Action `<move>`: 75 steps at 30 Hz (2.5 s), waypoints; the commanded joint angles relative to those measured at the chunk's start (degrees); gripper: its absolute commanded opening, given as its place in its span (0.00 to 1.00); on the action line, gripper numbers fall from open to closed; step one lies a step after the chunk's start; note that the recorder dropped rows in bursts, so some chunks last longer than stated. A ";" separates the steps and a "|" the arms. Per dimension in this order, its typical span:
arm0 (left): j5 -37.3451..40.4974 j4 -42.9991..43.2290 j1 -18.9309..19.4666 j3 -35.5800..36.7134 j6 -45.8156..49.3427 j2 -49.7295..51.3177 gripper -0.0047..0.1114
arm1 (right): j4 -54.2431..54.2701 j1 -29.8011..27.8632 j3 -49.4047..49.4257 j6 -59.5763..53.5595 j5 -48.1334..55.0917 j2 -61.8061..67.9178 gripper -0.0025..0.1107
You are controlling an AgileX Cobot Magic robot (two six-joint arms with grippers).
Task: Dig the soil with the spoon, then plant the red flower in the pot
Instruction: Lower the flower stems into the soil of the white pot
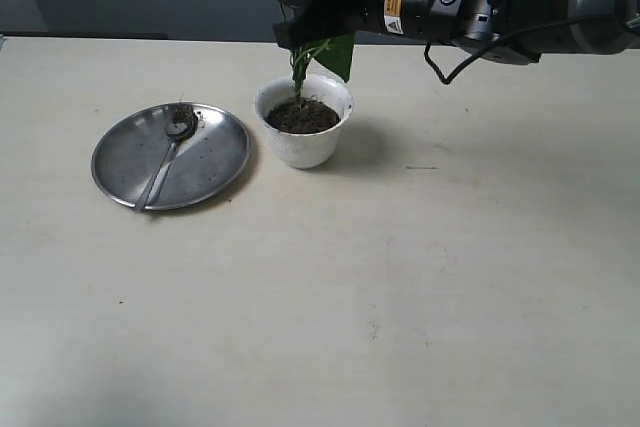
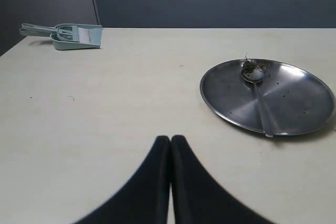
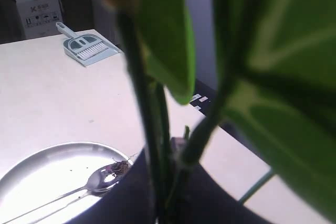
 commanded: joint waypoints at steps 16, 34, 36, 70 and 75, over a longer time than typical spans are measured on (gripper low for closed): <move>-0.53 -0.34 -0.29 0.28 0.00 -0.28 0.04 | 10.50 -0.10 4.25 -10.11 -2.60 -1.13 0.02; -0.53 -0.34 -0.29 0.28 0.00 -0.28 0.04 | 10.00 -0.10 4.47 -10.39 -0.40 -1.37 0.02; -0.53 -0.34 -0.29 0.28 0.00 -0.28 0.04 | 10.00 -0.10 4.47 -10.39 -0.40 -1.00 0.02; -0.53 -0.34 -0.29 0.28 0.00 -0.28 0.04 | 8.26 -0.10 4.47 -4.76 -7.80 5.89 0.02; -0.53 -0.34 -0.29 0.28 0.00 -0.28 0.04 | 13.74 -0.10 6.72 -10.11 -9.82 5.89 0.02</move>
